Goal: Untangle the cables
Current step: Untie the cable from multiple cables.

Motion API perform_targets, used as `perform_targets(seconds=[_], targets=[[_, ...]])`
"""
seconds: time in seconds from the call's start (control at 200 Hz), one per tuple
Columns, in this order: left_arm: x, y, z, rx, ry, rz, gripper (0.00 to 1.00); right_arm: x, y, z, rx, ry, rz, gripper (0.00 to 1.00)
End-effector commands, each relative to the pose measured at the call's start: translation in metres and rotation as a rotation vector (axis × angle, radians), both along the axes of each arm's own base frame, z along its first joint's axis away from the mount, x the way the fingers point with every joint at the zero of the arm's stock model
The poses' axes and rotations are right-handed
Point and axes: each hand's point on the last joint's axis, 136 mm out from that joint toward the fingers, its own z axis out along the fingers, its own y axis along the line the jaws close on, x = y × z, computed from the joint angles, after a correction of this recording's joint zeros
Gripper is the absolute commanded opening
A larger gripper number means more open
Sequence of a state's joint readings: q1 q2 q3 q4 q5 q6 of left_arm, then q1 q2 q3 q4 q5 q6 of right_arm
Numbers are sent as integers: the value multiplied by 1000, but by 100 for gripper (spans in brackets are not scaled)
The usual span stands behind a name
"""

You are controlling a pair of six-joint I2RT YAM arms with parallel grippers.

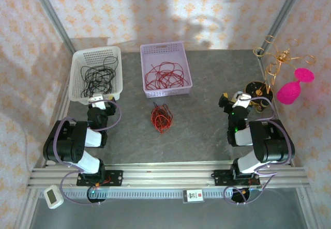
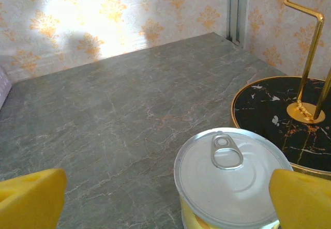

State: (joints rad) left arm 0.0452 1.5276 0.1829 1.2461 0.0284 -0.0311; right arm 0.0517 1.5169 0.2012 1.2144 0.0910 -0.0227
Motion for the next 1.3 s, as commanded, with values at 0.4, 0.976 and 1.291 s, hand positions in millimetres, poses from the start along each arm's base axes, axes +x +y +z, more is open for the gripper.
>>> perform_targets(seconds=[0.4,0.976,1.291], targets=[[11,-6,26,5,-97,-29,83,5,-2,16,2,-60,-23,100],[-3,-12,38,38,-148,-23,73,5,-3,17,2,-64,-22,100],[1,-26,56,46,-76,-19,65,8,1,35,31,-7,-32,97]])
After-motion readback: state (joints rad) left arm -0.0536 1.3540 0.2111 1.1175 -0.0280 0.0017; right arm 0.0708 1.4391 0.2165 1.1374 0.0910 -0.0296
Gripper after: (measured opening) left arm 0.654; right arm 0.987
